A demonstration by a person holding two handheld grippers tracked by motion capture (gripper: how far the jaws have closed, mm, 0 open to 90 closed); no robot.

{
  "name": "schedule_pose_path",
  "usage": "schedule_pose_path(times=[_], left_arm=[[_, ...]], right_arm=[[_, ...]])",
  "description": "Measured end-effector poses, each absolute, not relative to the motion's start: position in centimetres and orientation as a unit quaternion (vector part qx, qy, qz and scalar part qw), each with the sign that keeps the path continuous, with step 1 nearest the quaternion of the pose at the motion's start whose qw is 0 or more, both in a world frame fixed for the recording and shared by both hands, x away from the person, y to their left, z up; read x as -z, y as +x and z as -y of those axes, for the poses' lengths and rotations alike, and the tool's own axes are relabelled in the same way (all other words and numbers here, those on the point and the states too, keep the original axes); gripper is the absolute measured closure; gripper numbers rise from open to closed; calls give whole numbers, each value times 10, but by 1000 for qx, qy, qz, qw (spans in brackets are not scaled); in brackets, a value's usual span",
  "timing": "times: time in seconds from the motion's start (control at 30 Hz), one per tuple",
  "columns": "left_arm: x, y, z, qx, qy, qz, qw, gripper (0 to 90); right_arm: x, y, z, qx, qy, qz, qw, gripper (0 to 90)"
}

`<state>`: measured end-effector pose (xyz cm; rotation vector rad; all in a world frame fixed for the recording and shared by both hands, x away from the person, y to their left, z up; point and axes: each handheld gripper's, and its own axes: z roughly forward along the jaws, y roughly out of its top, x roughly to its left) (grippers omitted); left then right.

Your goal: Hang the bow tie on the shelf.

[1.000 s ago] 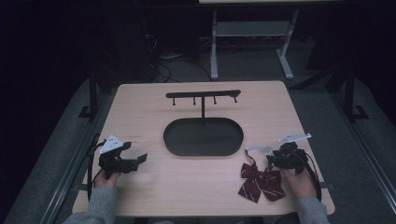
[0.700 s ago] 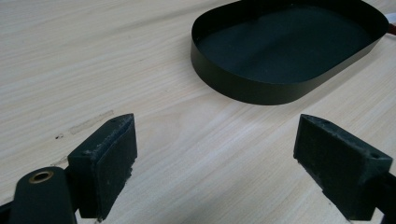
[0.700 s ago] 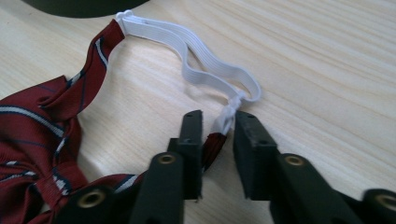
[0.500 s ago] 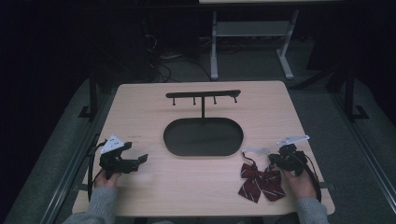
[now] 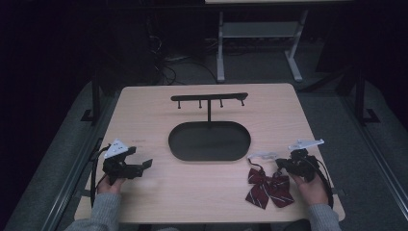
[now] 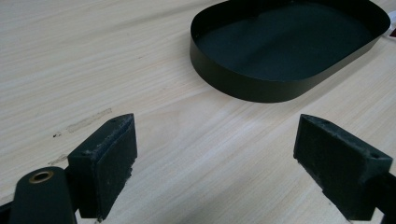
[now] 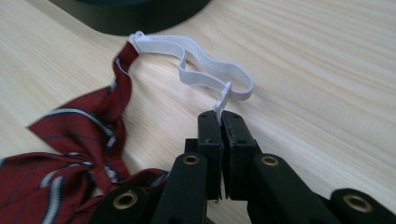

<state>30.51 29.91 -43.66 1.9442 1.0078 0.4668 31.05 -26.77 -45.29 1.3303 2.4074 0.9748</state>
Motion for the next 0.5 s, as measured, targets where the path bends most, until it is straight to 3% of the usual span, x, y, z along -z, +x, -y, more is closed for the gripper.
schedule_pose_path(times=[0.5], left_arm=[[438, 305, -299, -186, 783, -406, 433, 130]], right_arm=[[405, 295, 248, -388, 384, -828, 132, 870]])
